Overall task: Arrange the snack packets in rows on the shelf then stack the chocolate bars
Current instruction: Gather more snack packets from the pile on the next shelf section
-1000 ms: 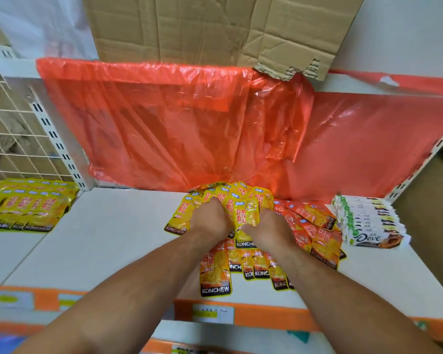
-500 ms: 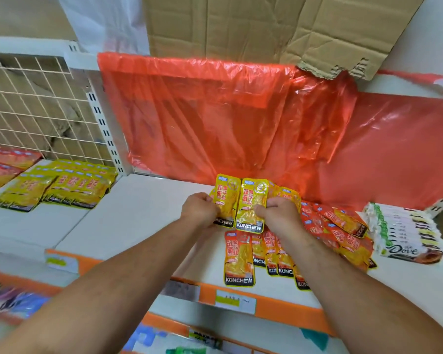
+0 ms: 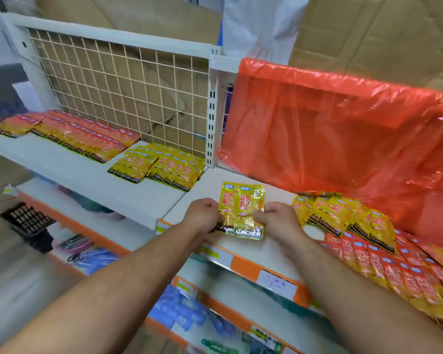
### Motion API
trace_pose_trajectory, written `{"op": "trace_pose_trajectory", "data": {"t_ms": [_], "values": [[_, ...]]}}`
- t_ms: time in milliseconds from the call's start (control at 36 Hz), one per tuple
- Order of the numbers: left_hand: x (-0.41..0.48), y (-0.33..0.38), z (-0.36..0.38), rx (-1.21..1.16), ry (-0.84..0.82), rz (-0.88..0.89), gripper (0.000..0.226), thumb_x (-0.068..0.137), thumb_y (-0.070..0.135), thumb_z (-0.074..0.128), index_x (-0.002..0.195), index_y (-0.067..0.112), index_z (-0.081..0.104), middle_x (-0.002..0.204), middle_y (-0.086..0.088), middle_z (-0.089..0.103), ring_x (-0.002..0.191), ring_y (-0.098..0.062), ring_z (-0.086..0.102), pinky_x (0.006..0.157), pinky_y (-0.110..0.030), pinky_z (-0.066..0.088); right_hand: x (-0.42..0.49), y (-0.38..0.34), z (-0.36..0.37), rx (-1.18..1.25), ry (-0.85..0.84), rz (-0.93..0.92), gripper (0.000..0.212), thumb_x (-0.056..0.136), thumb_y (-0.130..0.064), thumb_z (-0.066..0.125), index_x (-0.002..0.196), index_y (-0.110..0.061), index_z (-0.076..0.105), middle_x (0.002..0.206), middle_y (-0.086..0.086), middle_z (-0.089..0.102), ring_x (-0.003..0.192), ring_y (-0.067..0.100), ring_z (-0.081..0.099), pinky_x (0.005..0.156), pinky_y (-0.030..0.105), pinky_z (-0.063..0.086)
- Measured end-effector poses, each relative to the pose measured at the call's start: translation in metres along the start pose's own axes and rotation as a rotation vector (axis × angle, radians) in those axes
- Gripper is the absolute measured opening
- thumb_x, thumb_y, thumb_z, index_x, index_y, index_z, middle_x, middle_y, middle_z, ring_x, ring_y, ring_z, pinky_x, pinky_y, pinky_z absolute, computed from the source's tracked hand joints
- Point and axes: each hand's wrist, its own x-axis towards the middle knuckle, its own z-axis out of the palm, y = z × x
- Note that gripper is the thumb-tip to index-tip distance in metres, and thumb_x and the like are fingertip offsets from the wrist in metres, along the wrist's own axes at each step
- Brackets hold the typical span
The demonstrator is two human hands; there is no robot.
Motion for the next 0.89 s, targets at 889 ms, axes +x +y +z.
{"op": "trace_pose_trajectory", "data": {"t_ms": [889], "values": [[0.088, -0.043, -0.232, 0.1, 0.146, 0.012, 0.019, 0.076, 0.005, 0.076, 0.069, 0.017, 0.063, 0.064, 0.001, 0.059, 0.058, -0.016, 0.052, 0.059, -0.025, 0.043, 0.043, -0.075, 0.24, 0.047, -0.107, 0.006, 0.039, 0.083, -0.01, 0.077, 0.065, -0.018, 0.043, 0.055, -0.004, 0.043, 0.045, 0.009, 0.04, 0.047, 0.023, 0.028]]}}
